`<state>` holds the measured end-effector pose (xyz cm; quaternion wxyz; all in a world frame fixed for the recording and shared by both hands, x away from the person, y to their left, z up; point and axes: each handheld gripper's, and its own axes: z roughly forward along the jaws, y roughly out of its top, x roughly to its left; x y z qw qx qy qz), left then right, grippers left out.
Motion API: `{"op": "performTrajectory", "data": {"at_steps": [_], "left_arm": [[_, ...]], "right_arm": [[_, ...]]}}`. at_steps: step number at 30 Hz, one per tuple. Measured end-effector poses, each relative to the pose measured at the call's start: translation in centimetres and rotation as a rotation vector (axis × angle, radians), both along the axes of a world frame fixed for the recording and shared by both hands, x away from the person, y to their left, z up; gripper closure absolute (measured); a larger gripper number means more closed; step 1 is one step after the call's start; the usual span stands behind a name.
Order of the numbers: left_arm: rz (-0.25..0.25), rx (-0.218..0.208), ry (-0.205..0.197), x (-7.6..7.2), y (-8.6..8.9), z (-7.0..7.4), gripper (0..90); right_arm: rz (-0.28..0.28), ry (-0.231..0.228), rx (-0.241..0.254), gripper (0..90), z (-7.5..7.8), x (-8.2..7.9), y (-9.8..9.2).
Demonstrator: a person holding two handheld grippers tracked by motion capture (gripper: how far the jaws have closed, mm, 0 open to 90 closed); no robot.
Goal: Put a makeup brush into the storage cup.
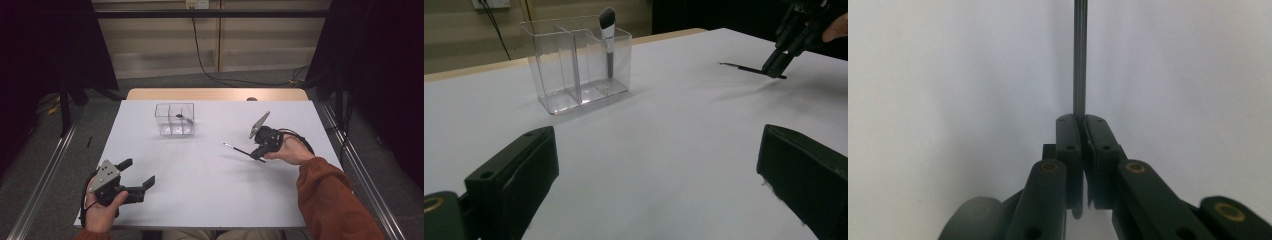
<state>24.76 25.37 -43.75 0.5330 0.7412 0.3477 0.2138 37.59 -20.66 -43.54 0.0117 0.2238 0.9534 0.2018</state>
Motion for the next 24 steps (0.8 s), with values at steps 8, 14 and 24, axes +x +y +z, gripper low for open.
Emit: {"op": "performTrajectory", "data": {"at_steps": [8, 14, 24], "left_arm": [[0.006, 0.0, 0.0, 0.0, 0.0, 0.0, 3.3], [0.006, 0.002, -0.002, 0.0, 0.0, 0.0, 3.4], [0.011, -0.008, -0.006, 0.0, 0.1, 0.0, 3.3]], "right_arm": [[-0.098, -0.034, 0.107, 86.2, -0.3, -0.6, -1.0], [-0.15, -0.074, 0.165, 86.2, -0.1, -1.3, -1.3], [-0.23, -0.16, 0.277, 86.2, -0.1, -2.5, -1.8]]}}
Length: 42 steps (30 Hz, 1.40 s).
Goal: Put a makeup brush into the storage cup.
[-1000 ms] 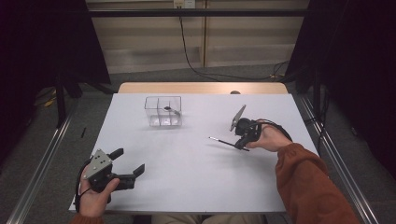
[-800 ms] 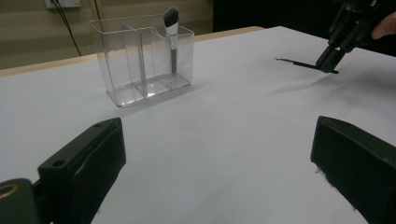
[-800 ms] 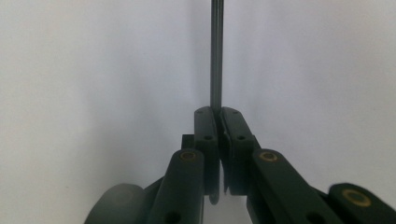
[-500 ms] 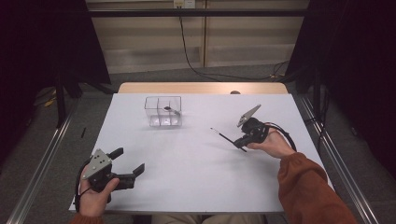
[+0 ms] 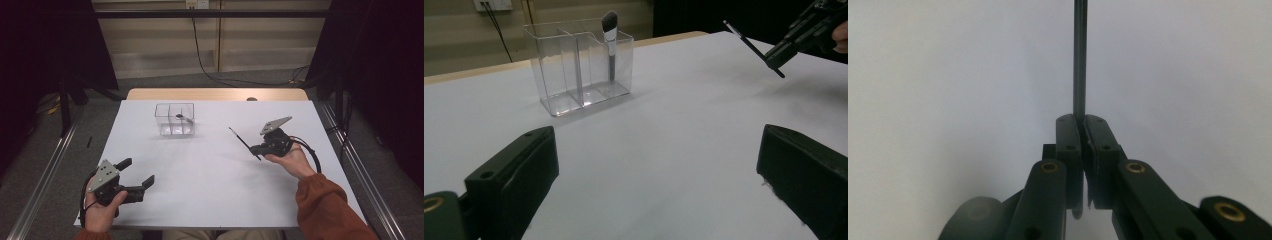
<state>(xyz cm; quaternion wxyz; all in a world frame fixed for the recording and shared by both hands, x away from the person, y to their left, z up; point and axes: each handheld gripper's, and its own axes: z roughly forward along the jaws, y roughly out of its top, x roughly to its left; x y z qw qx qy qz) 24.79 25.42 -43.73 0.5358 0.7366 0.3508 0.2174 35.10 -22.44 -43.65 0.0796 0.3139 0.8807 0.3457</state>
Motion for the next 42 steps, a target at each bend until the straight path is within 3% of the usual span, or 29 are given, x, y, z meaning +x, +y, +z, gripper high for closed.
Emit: {"op": "performTrajectory", "data": {"at_steps": [15, 32, 38, 42], "left_arm": [[0.006, -0.005, 0.002, 0.0, 0.1, 0.0, 3.3], [0.005, -0.014, -0.002, 0.0, 0.0, 0.1, 3.3], [0.004, -0.018, -0.005, -0.1, 0.0, 0.2, 3.3], [0.002, -0.021, -0.009, -0.1, -0.2, 0.3, 3.3]], "right_arm": [[-0.026, -0.059, 0.166, 86.1, -0.5, -1.2, -0.1], [-0.042, -0.124, 0.278, 86.1, -0.6, -1.8, 0.4], [-0.047, -0.147, 0.34, 86.1, -0.4, -2.1, 0.3], [-0.058, -0.169, 0.353, 86.1, -0.4, -2.3, 0.1]]}}
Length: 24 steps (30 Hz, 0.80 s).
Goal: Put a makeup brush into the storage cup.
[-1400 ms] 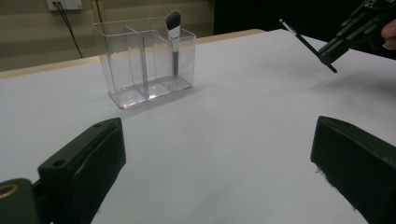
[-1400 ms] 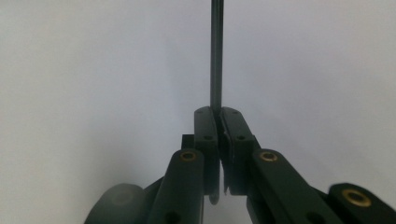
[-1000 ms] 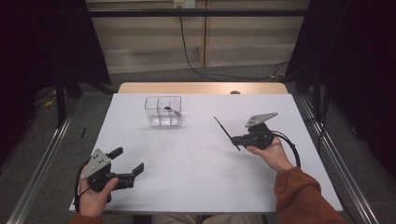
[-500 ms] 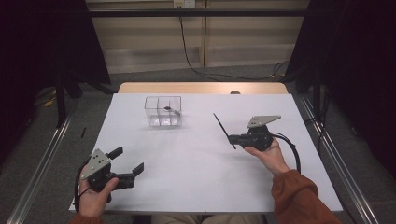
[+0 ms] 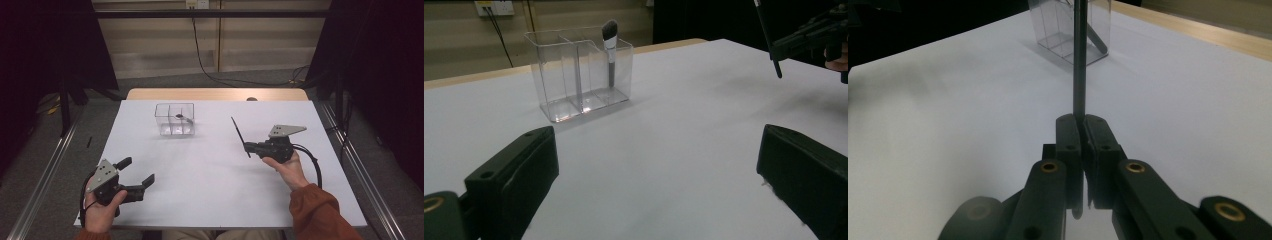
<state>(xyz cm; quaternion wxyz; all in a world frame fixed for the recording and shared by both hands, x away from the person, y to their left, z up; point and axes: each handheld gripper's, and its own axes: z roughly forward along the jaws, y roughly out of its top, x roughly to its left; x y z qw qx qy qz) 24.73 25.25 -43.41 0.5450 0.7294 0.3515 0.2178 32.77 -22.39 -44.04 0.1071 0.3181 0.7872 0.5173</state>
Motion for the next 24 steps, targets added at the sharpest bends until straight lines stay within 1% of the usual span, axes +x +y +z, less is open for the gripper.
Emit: {"op": "performTrajectory", "data": {"at_steps": [6, 11, 18, 20, 24], "left_arm": [[-0.004, -0.001, -0.007, 0.0, -0.2, 0.2, 3.2], [-0.004, -0.005, -0.012, 0.0, -0.5, 0.4, 3.1], [-0.041, -0.003, -0.031, 0.0, -1.2, 1.0, 2.0], [-0.043, -0.009, -0.033, 0.0, -1.4, 1.1, 2.0], [-0.049, -0.003, -0.035, 0.1, -1.7, 1.3, 2.0]], "right_arm": [[-0.004, -0.013, 0.02, 86.1, 0.2, -0.2, -0.1], [0.005, -0.024, 0.024, 86.1, 0.3, -0.4, 0.1], [0.019, -0.03, 0.038, 86.1, 0.5, -0.7, 0.3], [0.023, -0.034, 0.043, 86.1, 0.5, -0.7, 0.3], [0.033, -0.039, 0.048, 86.1, 0.6, -1.0, 0.5]]}}
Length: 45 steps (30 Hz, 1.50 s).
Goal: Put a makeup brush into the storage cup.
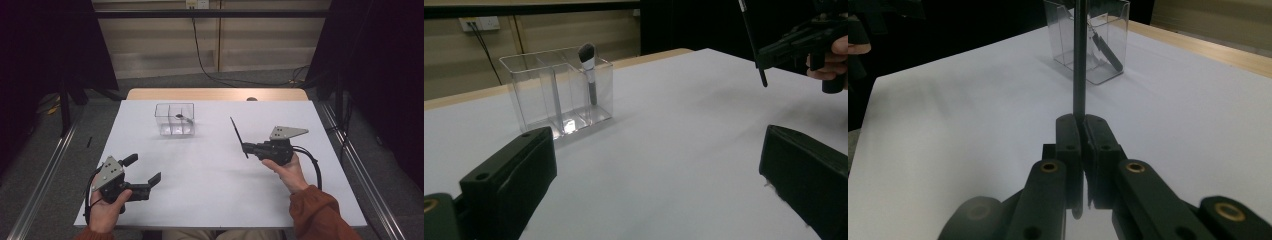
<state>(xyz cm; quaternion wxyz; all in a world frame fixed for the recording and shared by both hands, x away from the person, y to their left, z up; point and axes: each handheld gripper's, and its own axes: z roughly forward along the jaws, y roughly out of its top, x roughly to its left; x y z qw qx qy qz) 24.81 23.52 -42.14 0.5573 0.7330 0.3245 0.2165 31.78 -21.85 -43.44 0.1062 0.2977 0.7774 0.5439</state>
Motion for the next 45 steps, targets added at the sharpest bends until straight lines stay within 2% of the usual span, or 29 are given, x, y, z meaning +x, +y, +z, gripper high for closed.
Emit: {"op": "performTrajectory", "data": {"at_steps": [3, 10, 11, 19, 30, 36, 40, 45], "left_arm": [[-0.005, -0.022, 0.0, 0.2, -0.2, 0.1, 2.0], [-0.025, -0.026, -0.008, 0.5, -0.8, 0.6, 2.0], [-0.025, -0.015, -0.011, 0.5, -0.9, 0.6, 2.0], [-0.051, -0.004, -0.007, 1.1, -2.2, 0.7, 2.0], [-0.095, 0.001, -0.025, 1.9, -4.9, 1.2, 2.7], [-0.121, -0.018, -0.02, 2.4, -6.3, 1.3, 2.6], [-0.142, -0.012, -0.034, 2.3, -7.1, 1.4, 2.7], [-0.154, -0.026, -0.034, 2.5, -7.9, 1.7, 2.7]], "right_arm": [[0.008, 0.0, -0.001, 86.1, -0.1, -0.1, 0.3], [0.022, -0.007, 0.009, 86.1, 0.1, -0.4, 0.7], [0.023, -0.007, 0.015, 86.1, 0.1, -0.5, 0.7], [0.025, 0.0, 0.006, 86.1, 0.2, -1.0, 0.9], [0.037, -0.002, 0.018, 86.1, 0.0, -1.7, 1.1], [0.052, -0.01, 0.028, 86.1, 0.1, -1.9, 1.4], [0.063, -0.014, 0.036, 86.1, 0.2, -2.1, 1.7], [0.077, -0.015, 0.038, 86.1, 0.2, -2.3, 2.2]]}}
